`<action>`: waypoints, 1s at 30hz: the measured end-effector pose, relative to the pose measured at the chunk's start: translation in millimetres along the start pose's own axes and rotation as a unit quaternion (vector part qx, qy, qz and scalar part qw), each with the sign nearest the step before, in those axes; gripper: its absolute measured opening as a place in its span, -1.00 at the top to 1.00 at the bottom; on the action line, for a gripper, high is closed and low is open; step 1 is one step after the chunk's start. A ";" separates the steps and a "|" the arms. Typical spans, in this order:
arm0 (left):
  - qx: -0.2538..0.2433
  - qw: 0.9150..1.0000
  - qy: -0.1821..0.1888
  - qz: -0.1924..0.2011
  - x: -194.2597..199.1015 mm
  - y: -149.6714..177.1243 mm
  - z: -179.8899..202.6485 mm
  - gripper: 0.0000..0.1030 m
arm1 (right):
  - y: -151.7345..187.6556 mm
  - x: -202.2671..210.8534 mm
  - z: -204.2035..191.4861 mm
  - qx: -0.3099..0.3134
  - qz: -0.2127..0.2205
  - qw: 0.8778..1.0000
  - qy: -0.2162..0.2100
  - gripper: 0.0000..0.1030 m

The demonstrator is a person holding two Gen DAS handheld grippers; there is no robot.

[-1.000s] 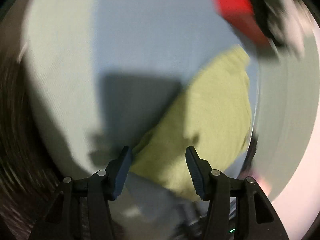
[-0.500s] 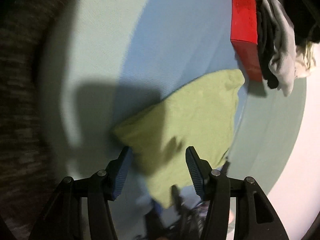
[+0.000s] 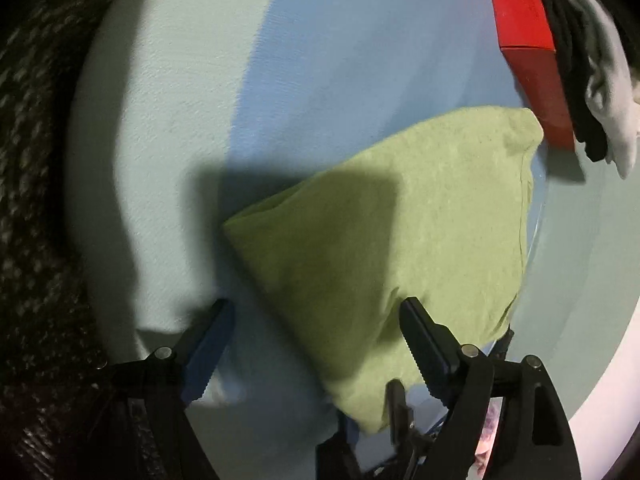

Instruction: Fold clothes

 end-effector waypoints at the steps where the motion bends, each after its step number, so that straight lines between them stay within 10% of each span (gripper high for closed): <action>1: 0.001 1.000 -0.005 -0.001 -0.3 -0.4 0.3 -0.63 | 3.0 -0.6 2.0 0.003 -0.001 1.000 0.001 0.11; 14: -0.109 0.994 0.016 -0.013 12.6 -4.2 12.9 -0.20 | 6.6 -7.4 -6.9 0.018 -0.002 1.000 0.010 0.10; 17: -0.136 0.990 0.020 -0.034 13.9 -2.4 14.1 0.74 | 6.7 -10.5 -9.1 0.019 0.000 1.000 0.016 0.26; 20: -0.137 0.988 0.057 -0.051 31.3 -7.2 23.5 0.77 | 8.6 -7.8 -10.7 0.039 0.015 0.998 0.042 0.71; 24: -0.240 0.958 0.152 -0.032 106.2 19.6 88.0 0.79 | 6.3 21.3 -55.3 0.079 0.050 0.996 -0.006 0.75; 30: -0.382 0.859 0.340 -0.032 276.9 94.3 171.2 0.89 | -3.6 146.2 -195.4 0.198 0.191 0.952 -0.138 0.76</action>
Point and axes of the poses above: each gripper's, at about its wrist camera, not at the fingertips, and x roughly against the way its jaws point, z to its right, y to its underside, the point moved 7 cm from there along -x, roughly the way its jaws point, and after that the axes turned 7 degrees about x, right-handed, at the moved point
